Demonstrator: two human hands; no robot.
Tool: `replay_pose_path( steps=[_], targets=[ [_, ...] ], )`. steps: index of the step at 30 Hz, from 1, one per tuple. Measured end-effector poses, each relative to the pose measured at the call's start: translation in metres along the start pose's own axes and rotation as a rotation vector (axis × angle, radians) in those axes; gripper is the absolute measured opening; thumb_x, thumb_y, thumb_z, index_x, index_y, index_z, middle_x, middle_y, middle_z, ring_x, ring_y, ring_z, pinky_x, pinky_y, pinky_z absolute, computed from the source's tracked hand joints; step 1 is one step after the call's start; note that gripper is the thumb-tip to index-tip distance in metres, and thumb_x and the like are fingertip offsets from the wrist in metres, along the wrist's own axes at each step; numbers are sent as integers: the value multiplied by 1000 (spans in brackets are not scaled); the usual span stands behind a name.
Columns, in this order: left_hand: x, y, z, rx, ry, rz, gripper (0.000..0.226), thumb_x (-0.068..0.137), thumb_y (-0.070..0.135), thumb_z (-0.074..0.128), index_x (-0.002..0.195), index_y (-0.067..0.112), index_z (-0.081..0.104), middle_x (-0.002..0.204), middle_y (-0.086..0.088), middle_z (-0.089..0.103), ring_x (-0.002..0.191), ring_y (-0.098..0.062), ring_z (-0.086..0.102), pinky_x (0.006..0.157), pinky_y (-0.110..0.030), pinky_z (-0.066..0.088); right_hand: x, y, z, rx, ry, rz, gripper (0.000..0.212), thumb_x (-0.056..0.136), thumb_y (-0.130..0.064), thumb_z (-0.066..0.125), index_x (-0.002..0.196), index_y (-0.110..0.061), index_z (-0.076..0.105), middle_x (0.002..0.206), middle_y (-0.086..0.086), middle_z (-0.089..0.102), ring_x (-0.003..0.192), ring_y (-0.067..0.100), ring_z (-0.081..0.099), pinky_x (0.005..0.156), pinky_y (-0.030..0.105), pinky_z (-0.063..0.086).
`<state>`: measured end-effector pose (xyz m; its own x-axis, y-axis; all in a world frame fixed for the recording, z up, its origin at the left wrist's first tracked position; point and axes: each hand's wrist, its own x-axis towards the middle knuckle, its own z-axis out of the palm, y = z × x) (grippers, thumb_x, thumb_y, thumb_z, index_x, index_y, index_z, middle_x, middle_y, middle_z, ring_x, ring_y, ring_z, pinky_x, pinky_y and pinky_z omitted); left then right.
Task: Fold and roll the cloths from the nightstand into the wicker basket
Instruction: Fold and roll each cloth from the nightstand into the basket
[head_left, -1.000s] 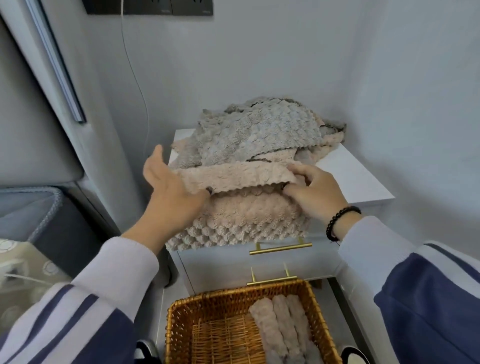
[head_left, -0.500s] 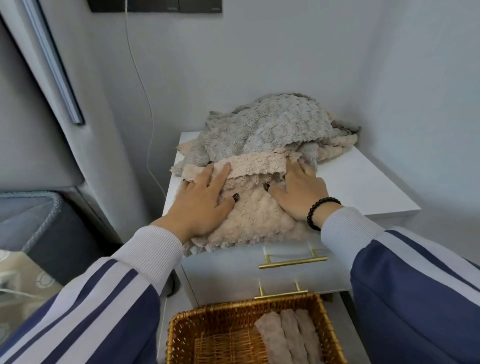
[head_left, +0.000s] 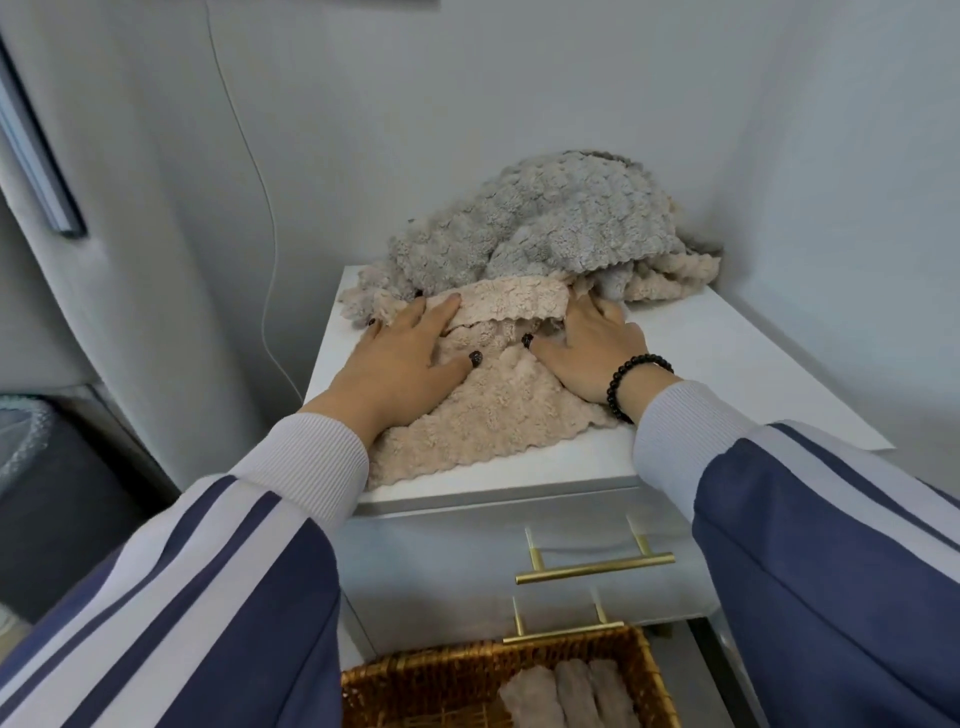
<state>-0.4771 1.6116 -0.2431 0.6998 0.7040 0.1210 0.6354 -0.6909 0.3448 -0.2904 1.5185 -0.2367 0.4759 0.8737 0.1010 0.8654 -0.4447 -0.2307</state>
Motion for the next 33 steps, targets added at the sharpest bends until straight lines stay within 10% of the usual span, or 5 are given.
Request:
replay_pose_path(
  steps=[9, 17, 22, 28, 33],
  targets=[
    [-55, 12, -13, -348, 421, -108, 38, 88, 7, 58, 124, 18, 62, 119, 1, 66, 99, -11, 58, 88, -15, 37, -67, 13, -26, 687, 174, 71, 49, 90, -20, 58, 138, -22, 49, 139, -5, 50, 125, 11, 47, 94, 15, 31],
    [-121, 34, -40, -384, 531, -208, 29, 85, -1, 58, 108, 12, 71, 105, -3, 71, 86, -13, 60, 85, -20, 43, -124, 7, -90, 735, 319, 80, 22, 82, -14, 58, 60, -13, 63, 63, -1, 61, 63, 17, 55, 60, 24, 45],
    [-161, 58, -57, -338, 403, -208, 26, 86, 3, 60, 103, 18, 73, 102, 2, 70, 86, -10, 59, 79, -18, 42, -171, 5, -110, 1120, 328, 272, 32, 78, -30, 64, 74, 1, 68, 85, 26, 65, 93, 45, 62, 77, 59, 54],
    [-197, 58, -58, -455, 162, -357, 15, 82, 32, 72, 96, 27, 75, 100, 11, 66, 96, -11, 60, 90, -29, 48, -210, 11, -101, 1160, 131, 396, 17, 80, -13, 72, 65, -6, 69, 78, 11, 66, 74, 20, 63, 67, 40, 60],
    [-189, 51, -62, -1060, 388, -635, 10, 85, 21, 71, 92, 13, 72, 100, -5, 69, 91, -18, 64, 82, -36, 56, -200, 22, -91, 1160, 114, 434, 19, 72, 6, 73, 78, -7, 61, 89, 14, 66, 82, 26, 68, 73, 42, 59]
  ],
)
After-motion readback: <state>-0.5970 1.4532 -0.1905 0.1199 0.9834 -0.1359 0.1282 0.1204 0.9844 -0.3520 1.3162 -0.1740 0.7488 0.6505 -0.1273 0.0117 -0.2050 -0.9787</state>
